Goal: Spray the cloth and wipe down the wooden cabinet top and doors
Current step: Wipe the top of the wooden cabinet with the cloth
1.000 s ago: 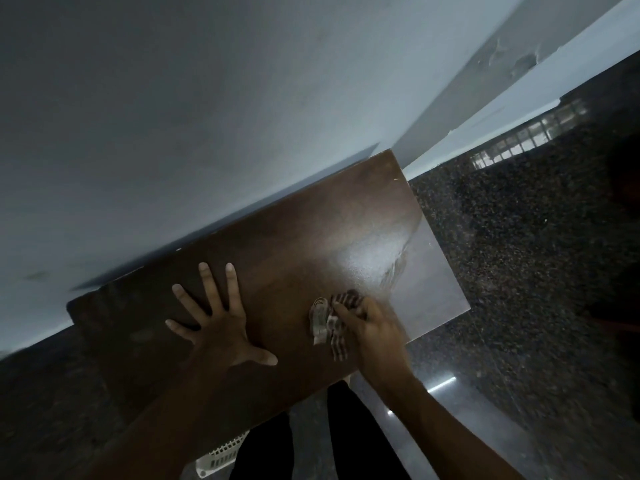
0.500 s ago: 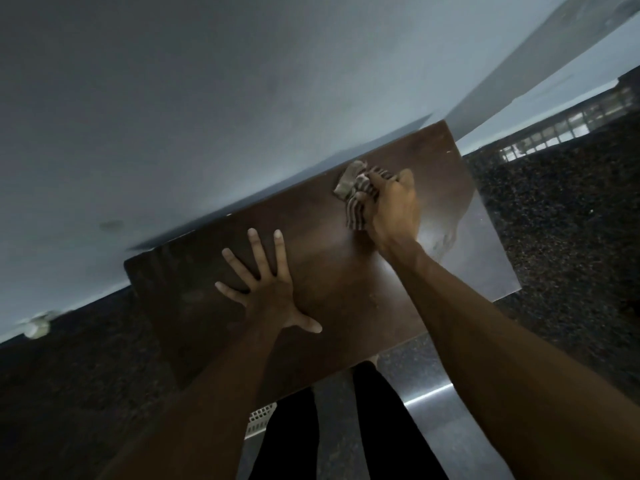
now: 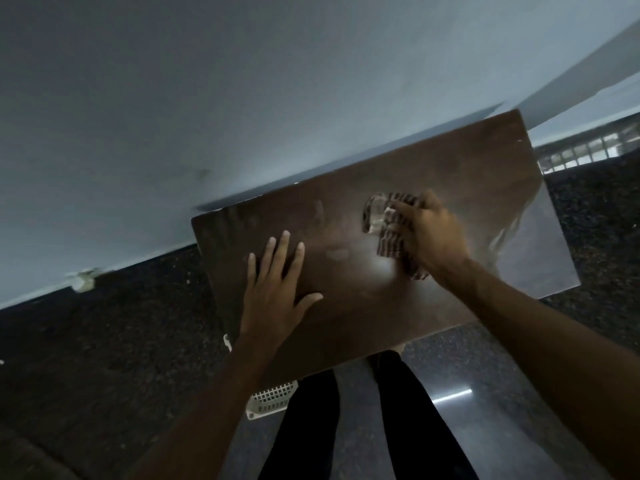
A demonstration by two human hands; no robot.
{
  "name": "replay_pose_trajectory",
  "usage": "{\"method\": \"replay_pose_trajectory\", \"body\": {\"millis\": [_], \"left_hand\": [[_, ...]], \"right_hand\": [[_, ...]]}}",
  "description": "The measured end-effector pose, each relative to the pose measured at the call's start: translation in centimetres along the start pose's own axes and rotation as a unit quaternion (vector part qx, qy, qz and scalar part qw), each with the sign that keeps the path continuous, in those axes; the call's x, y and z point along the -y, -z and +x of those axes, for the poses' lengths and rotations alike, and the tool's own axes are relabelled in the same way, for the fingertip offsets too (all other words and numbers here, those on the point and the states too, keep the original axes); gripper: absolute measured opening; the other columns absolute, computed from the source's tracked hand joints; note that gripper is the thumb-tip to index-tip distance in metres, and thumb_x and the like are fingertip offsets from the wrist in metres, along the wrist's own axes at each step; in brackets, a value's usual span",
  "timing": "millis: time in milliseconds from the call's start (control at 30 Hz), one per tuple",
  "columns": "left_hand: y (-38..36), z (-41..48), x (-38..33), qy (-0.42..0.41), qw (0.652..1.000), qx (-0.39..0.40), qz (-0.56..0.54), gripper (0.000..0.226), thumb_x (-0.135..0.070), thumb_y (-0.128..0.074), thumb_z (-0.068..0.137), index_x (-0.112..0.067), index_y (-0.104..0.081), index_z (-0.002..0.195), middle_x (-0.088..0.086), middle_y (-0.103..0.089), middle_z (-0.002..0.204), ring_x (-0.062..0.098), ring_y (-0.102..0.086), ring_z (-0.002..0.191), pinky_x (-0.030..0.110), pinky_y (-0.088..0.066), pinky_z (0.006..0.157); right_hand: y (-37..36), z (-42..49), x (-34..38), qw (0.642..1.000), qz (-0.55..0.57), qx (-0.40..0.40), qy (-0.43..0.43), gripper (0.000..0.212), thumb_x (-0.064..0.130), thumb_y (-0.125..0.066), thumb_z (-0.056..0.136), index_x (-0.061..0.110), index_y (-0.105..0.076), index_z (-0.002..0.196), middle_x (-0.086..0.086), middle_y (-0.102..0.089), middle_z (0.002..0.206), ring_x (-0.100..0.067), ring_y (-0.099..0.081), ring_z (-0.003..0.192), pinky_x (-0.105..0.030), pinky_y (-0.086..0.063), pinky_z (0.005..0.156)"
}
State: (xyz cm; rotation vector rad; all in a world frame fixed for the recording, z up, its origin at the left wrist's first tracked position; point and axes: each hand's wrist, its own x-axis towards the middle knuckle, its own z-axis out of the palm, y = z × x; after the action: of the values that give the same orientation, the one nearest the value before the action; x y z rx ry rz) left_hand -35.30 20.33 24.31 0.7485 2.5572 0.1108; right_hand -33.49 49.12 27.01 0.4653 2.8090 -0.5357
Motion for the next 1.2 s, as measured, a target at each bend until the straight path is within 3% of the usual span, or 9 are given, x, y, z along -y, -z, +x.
{"method": "replay_pose_trajectory", "body": {"millis": [133, 233, 500, 633, 733, 833, 967, 1067, 1200], "left_hand": [[0.0, -2.1, 5.9, 0.044, 0.998, -0.05, -0.003, 0.074, -0.062, -0.033, 0.096, -0.017, -0.037, 0.154, 0.015, -0.021, 0.165, 0.036, -0.02, 0.151, 0.059, -0.017, 0.121], [0.2, -3.1, 9.3, 0.061, 0.994, -0.085, -0.016, 0.067, -0.054, -0.036, 0.099, -0.017, -0.039, 0.154, 0.017, -0.023, 0.164, 0.037, -0.022, 0.151, 0.059, -0.019, 0.12], [1.1, -2.1, 13.8, 0.072, 0.983, -0.122, -0.116, 0.059, -0.039, -0.037, 0.102, -0.004, -0.043, 0.15, 0.021, -0.036, 0.157, 0.036, -0.032, 0.147, 0.056, -0.032, 0.117], [1.8, -1.5, 14.9, 0.044, 0.983, -0.105, -0.143, 0.055, -0.028, -0.046, 0.099, -0.003, -0.045, 0.148, 0.019, -0.036, 0.157, 0.034, -0.035, 0.146, 0.046, -0.035, 0.116], [1.8, -1.6, 15.6, 0.027, 0.988, -0.105, -0.108, 0.053, -0.02, -0.048, 0.096, -0.001, -0.048, 0.145, 0.02, -0.04, 0.155, 0.039, -0.038, 0.143, 0.048, -0.037, 0.114], [1.7, -1.2, 15.2, 0.028, 0.99, -0.1, -0.096, 0.053, -0.015, -0.05, 0.094, 0.004, -0.048, 0.143, 0.022, -0.04, 0.155, 0.041, -0.034, 0.145, 0.043, -0.029, 0.116], [2.4, -0.6, 14.2, 0.044, 0.988, -0.099, -0.114, 0.051, 0.0, -0.061, 0.093, 0.01, -0.048, 0.141, 0.027, -0.041, 0.152, 0.041, -0.031, 0.147, 0.041, -0.026, 0.116], [2.7, -0.6, 14.6, 0.034, 0.99, -0.085, -0.11, 0.051, 0.001, -0.058, 0.091, 0.009, -0.049, 0.14, 0.027, -0.042, 0.151, 0.043, -0.032, 0.146, 0.045, -0.03, 0.116], [3.2, -0.4, 15.7, -0.003, 0.994, -0.082, -0.067, 0.047, 0.005, -0.057, 0.086, 0.009, -0.056, 0.133, 0.03, -0.051, 0.143, 0.047, -0.042, 0.139, 0.05, -0.036, 0.112]], "right_hand": [[-0.3, 1.6, 2.5, 0.995, 0.01, -0.048, -0.091, 0.024, 0.024, -0.062, 0.096, 0.018, -0.066, 0.118, -0.012, -0.05, 0.108, -0.038, -0.06, 0.082, -0.034, -0.048, 0.067], [-1.7, 2.1, 6.5, 0.99, 0.065, -0.056, -0.112, 0.022, 0.012, -0.054, 0.094, 0.015, -0.063, 0.114, -0.019, -0.053, 0.116, -0.041, -0.058, 0.094, -0.04, -0.048, 0.077], [-9.1, -5.4, 21.3, 0.987, 0.037, 0.085, 0.13, 0.044, 0.022, -0.063, 0.093, 0.013, -0.053, 0.135, -0.009, -0.043, 0.127, -0.029, -0.053, 0.106, -0.041, -0.056, 0.076], [-10.1, -9.7, 17.8, 0.965, 0.042, 0.12, 0.229, 0.054, 0.025, -0.069, 0.084, 0.016, -0.055, 0.135, -0.007, -0.053, 0.119, -0.033, -0.06, 0.1, -0.044, -0.06, 0.059], [-7.7, -9.0, 12.0, 0.989, 0.095, 0.07, 0.087, 0.035, 0.024, -0.059, 0.091, 0.028, -0.063, 0.125, 0.0, -0.06, 0.115, -0.027, -0.062, 0.1, -0.041, -0.056, 0.077], [-4.9, -5.4, 8.5, 0.989, 0.122, -0.02, -0.082, 0.029, 0.022, -0.057, 0.097, 0.016, -0.063, 0.125, 0.014, -0.051, 0.095, -0.011, -0.059, 0.085, -0.01, -0.042, 0.069], [-5.4, -4.0, 10.4, 0.977, 0.092, -0.096, -0.169, 0.038, 0.019, -0.06, 0.097, 0.014, -0.06, 0.134, 0.001, -0.042, 0.101, -0.011, -0.043, 0.08, -0.028, -0.043, 0.071], [-8.5, -6.4, 14.7, 0.99, 0.126, -0.024, -0.061, 0.027, 0.026, -0.051, 0.099, 0.022, -0.061, 0.124, 0.013, -0.053, 0.103, 0.0, -0.048, 0.085, -0.035, -0.048, 0.079], [-10.0, -6.7, 19.1, 0.988, 0.102, 0.063, 0.101, 0.044, 0.017, -0.064, 0.091, 0.018, -0.056, 0.134, -0.008, -0.055, 0.119, -0.029, -0.056, 0.104, -0.048, -0.055, 0.079]]}}
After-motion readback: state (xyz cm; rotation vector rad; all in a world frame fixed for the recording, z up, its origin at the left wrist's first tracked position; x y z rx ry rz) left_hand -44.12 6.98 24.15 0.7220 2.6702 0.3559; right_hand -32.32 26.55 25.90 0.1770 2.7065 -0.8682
